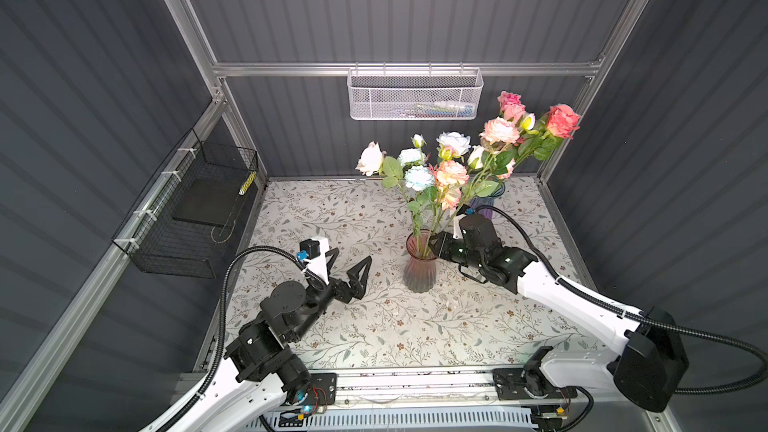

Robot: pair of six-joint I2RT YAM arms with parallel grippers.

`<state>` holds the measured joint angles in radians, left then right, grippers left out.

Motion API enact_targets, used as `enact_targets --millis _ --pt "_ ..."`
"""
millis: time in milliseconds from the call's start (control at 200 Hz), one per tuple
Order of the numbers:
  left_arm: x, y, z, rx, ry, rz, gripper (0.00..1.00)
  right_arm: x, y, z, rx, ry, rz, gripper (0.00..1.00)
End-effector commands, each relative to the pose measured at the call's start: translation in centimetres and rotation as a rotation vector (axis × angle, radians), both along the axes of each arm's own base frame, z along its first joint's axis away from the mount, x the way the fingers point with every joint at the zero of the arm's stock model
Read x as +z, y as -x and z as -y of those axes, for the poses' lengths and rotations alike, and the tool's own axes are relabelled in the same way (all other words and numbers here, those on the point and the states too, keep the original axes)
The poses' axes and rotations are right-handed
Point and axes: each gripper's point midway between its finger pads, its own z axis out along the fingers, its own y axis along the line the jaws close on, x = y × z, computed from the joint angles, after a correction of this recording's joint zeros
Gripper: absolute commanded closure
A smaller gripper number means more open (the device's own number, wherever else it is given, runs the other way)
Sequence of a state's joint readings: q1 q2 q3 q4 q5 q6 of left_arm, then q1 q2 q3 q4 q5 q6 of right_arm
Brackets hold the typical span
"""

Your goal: Arrange the flowers into the vase

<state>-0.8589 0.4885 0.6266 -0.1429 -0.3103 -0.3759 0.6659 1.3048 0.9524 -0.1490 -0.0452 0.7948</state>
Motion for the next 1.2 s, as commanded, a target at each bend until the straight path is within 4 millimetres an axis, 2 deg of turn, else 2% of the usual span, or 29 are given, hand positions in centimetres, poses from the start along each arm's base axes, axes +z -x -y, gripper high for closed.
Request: enact_targets --millis 0,215,410,630,1025,1050,1075,1196 --pt "0.6 0.2 -0.4 0.008 -0.013 0.024 0.0 -0.3 -0.5 -0.4 0.017 0.056 0.011 0.71" --pt "0.8 0.2 -0.5 0.011 -0.018 0.03 0.0 0.2 -0.8 -1.2 0.04 0.072 0.018 0.68" --pt "1.1 0.2 -0.5 0.012 -0.018 0.039 0.0 1.4 -0.4 -0.3 0.029 0.108 0.047 0.58" --pt "1.7 0.2 -0.6 0.012 -0.016 0.046 0.0 2.3 0.6 0.9 0.028 0.133 0.07 0.52" --pt "2.8 -0.2 -0.6 0.028 -0.029 0.051 0.0 6.2 2.7 3.0 0.034 0.122 0.152 0.48" --pt "2.9 -0.2 -0.6 0.033 -0.028 0.05 0.0 5.6 3.1 3.3 0.039 0.142 0.128 0.47" --pt "2.9 -0.2 -0.7 0.037 -0.031 0.048 0.0 6.6 3.7 3.7 0.04 0.126 0.147 0.46" --pt "3.1 -0.4 -0.9 0.05 -0.053 0.029 0.0 7.1 5.4 5.3 0.036 0.133 0.168 0.43"
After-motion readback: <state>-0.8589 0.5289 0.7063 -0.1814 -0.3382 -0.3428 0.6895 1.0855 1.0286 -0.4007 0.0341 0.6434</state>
